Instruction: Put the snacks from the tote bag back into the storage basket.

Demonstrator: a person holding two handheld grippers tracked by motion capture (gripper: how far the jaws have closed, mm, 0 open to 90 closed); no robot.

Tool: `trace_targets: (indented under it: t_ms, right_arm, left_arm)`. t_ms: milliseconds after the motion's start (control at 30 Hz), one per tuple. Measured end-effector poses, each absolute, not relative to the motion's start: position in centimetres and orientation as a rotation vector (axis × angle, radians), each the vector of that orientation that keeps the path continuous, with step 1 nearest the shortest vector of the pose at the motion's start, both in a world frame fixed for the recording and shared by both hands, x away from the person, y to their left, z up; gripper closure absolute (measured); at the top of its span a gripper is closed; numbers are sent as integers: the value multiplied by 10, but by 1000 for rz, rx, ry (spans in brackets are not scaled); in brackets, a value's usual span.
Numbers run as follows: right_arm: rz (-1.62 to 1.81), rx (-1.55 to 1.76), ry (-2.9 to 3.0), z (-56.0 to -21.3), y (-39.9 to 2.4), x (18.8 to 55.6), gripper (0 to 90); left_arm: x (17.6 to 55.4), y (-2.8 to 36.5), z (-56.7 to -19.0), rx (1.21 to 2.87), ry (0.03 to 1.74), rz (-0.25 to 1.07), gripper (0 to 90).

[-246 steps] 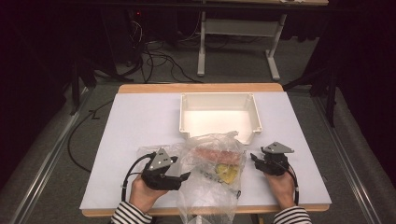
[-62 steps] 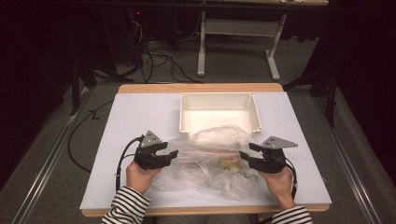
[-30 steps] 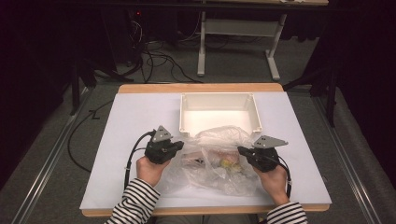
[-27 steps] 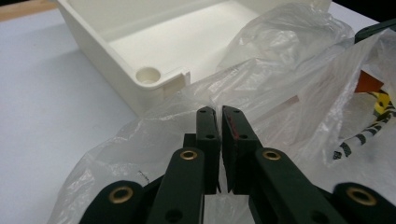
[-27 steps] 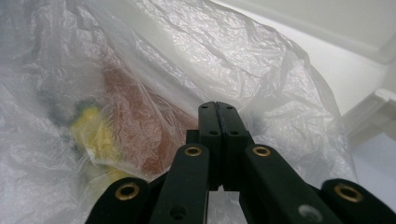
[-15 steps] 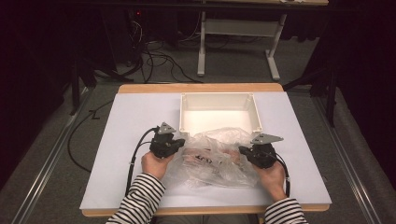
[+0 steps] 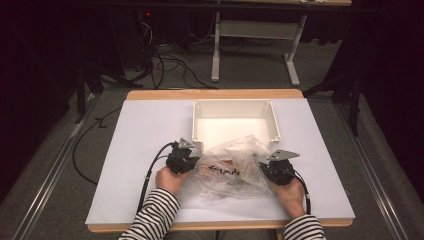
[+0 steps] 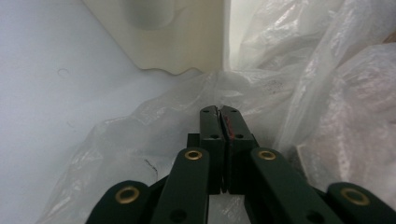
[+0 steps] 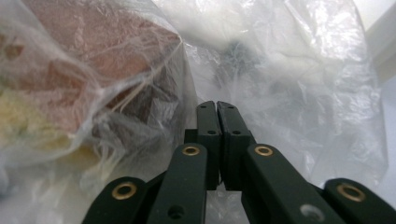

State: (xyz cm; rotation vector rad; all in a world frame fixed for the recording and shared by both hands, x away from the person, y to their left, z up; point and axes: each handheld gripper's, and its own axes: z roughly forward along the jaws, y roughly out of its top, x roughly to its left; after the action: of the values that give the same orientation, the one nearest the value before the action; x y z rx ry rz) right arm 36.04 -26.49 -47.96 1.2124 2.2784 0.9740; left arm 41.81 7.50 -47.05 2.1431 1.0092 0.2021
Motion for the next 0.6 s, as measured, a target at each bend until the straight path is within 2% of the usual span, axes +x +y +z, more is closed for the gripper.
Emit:
trace_targets:
  t_ms: [67, 133, 267, 300, 400, 600]
  right_arm:
    - [986, 1219, 2263, -481, -268, 359, 823]
    - [985, 1220, 2261, -480, -268, 359, 814]
    - [958, 1201, 2246, -481, -266, 356, 736]
    - [958, 1201, 2246, -481, -266, 356, 736]
    - [966, 1207, 2236, -480, -268, 356, 688]
    - [1016, 1264, 2174, -475, -275, 351, 596]
  left_arm:
    - [417, 76, -470, 2135, 1009, 213, 821]
    - [413, 81, -466, 2110, 1012, 231, 758]
    - [392, 95, -454, 2055, 1008, 296, 623]
    - [385, 99, -449, 2046, 1004, 318, 623]
    - [356, 107, -432, 2015, 949, 389, 533]
    - [324, 100, -428, 2028, 867, 401, 463]
